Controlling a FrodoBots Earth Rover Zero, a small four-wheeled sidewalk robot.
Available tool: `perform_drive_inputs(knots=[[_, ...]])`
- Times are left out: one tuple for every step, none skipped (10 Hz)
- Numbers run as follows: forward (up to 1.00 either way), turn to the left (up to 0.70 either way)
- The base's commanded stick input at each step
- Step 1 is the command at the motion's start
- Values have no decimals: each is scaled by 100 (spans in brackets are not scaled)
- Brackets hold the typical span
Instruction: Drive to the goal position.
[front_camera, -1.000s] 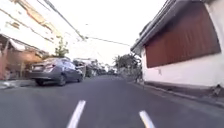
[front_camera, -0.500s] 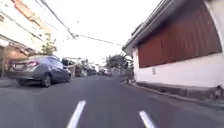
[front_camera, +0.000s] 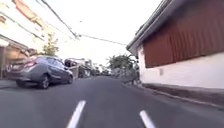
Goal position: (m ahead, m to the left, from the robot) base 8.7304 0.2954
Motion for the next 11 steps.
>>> perform_drive_inputs(knots=[[85,0],[85,0],[85,0],[85,0],[85,0],[85,0],[85,0],[85,0],[85,0],[85,0],[85,0]])
